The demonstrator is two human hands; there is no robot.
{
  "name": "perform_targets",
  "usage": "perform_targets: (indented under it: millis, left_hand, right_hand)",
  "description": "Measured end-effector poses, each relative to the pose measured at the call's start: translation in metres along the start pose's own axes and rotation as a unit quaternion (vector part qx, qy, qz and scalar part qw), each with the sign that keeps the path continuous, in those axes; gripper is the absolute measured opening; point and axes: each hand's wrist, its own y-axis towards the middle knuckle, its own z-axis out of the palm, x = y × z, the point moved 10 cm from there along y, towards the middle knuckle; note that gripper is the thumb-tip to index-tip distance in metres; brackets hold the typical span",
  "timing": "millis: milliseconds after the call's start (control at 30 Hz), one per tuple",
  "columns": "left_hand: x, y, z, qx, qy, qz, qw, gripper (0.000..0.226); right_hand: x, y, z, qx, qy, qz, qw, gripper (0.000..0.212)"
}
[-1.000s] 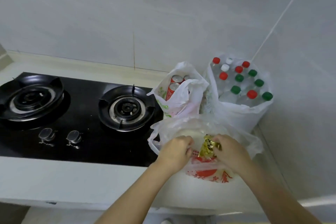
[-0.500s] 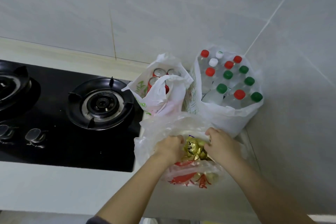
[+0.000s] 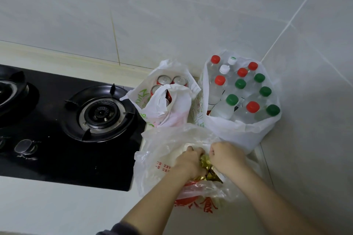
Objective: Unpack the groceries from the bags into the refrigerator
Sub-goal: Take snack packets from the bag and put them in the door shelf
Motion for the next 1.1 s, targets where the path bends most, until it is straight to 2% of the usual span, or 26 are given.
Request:
perform_targets:
  millis: [167, 300, 367, 533, 633, 767, 933, 1100]
  left_hand:
    - [0.007, -0.007, -0.017, -0.03, -0.015, -0.028, 0.999, 0.056]
    - [0.012, -0.027, -0.057, -0.128, -0.046, -0.022, 0.99, 0.032]
    - [0.015, -0.04, -0.073, -0.151, -0.092, -0.018, 0.984, 0.033]
    - [0.022, -0.072, -0.098, -0.147, -0.154, -0.019, 0.977, 0.047]
    - [0.033, -0.094, -0.105, -0.14, -0.203, -0.027, 0.969, 0.053]
    - [0.051, -0.129, -0.115, -0.145, -0.246, -0.043, 0.957, 0.055]
    - [0.076, -0.173, -0.131, -0.193, -0.264, -0.058, 0.943, 0.05]
    - [0.104, -0.214, -0.14, -0.261, -0.324, -0.08, 0.906, 0.049]
  right_hand:
    - [0.0, -0.001, -0.018, -0.02, 0.003, -0.001, 1.0, 0.026]
    - [0.014, -0.005, -0.033, -0.025, 0.022, -0.032, 0.999, 0.028]
    - [0.023, -0.008, -0.042, -0.033, 0.036, -0.05, 0.998, 0.029]
    - [0.042, -0.012, -0.06, -0.027, 0.119, -0.09, 0.988, 0.03]
    - [0.054, -0.011, -0.06, 0.041, 0.247, -0.104, 0.962, 0.027]
    - [0.071, -0.02, -0.051, 0.166, 0.418, -0.082, 0.89, 0.024]
    - [0.105, -0.035, -0.047, 0.234, 0.485, -0.119, 0.834, 0.025]
    - [0.144, -0.049, -0.068, 0.215, 0.482, -0.217, 0.821, 0.027]
